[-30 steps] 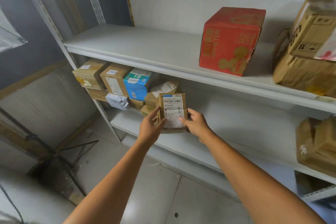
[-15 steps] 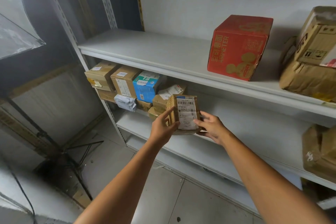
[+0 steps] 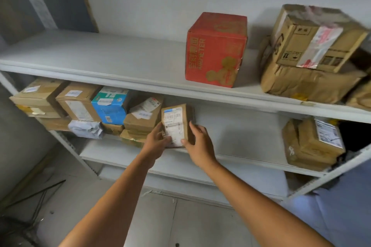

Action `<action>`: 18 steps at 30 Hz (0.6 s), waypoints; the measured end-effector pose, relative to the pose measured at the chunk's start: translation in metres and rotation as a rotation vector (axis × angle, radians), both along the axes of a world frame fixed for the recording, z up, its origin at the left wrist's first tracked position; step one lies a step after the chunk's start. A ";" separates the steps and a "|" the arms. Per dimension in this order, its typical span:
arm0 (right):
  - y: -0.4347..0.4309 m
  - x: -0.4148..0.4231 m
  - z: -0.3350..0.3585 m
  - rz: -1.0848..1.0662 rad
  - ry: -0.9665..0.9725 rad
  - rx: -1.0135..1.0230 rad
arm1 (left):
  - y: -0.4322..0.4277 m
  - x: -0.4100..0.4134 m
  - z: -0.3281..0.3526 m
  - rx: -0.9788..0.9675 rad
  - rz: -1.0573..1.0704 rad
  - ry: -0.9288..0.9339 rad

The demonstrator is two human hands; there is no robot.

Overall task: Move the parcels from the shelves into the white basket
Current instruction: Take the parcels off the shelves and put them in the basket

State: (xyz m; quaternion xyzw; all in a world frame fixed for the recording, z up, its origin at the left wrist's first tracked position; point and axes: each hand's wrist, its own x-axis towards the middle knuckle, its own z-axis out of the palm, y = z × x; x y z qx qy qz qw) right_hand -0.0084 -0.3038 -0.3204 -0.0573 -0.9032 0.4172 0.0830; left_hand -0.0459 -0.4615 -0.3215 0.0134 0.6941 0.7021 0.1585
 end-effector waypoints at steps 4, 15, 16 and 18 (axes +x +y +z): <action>0.001 -0.005 -0.006 -0.103 0.000 0.072 | 0.011 -0.021 -0.007 0.016 -0.088 -0.061; 0.068 -0.025 -0.028 -0.243 -0.163 -0.277 | 0.066 -0.058 -0.043 -0.018 -0.210 -0.062; 0.081 -0.023 -0.034 -0.246 -0.163 -0.354 | 0.078 -0.059 -0.049 -0.013 -0.209 -0.072; 0.107 -0.020 -0.048 -0.272 -0.138 -0.454 | 0.107 -0.060 -0.060 -0.004 -0.213 -0.087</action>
